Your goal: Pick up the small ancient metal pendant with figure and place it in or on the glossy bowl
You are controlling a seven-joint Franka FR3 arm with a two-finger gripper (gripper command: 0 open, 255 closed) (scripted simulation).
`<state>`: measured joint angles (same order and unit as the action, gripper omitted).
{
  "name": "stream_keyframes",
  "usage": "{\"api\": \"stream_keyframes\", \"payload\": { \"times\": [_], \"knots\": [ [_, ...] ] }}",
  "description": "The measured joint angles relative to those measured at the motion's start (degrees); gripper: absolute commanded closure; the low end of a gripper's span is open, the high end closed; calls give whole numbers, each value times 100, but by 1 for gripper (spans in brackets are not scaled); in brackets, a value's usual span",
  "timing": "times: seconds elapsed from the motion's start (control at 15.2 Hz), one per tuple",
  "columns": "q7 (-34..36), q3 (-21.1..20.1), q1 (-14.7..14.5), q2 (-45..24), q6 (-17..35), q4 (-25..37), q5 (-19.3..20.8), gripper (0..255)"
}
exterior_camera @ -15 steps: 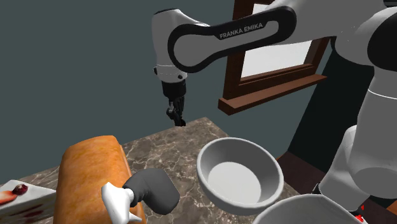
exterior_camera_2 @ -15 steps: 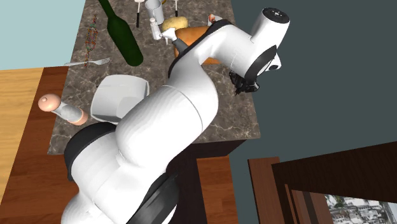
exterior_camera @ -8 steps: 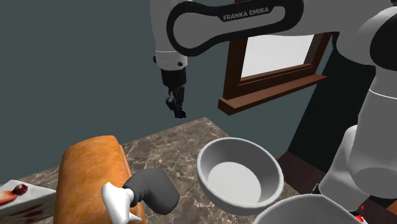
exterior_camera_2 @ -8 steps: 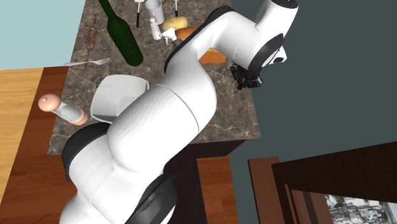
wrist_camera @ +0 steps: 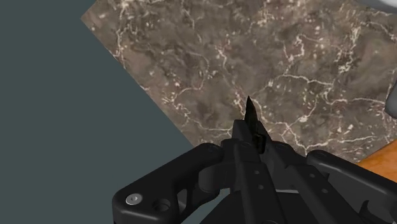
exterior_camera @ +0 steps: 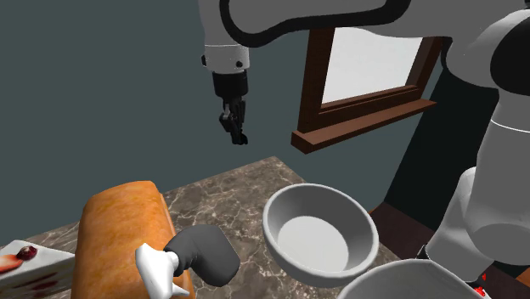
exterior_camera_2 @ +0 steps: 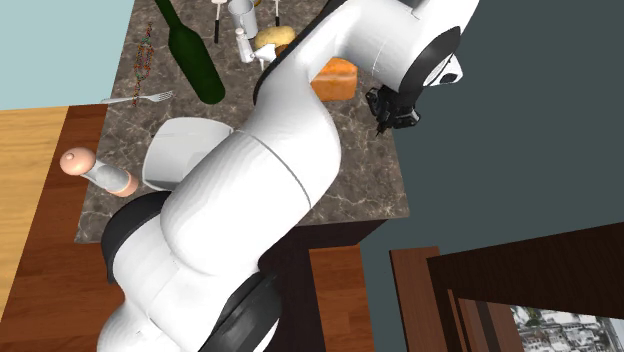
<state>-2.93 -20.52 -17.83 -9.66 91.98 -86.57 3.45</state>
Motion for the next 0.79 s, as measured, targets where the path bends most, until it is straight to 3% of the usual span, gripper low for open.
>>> {"api": "stream_keyframes", "payload": {
  "times": [0.53, 0.79],
  "knots": [
    [20, -18, -48, -116, -643, 752, 40, 255],
    [130, -85, -59, 507, -479, 2, -180, 255]
  ]
}}
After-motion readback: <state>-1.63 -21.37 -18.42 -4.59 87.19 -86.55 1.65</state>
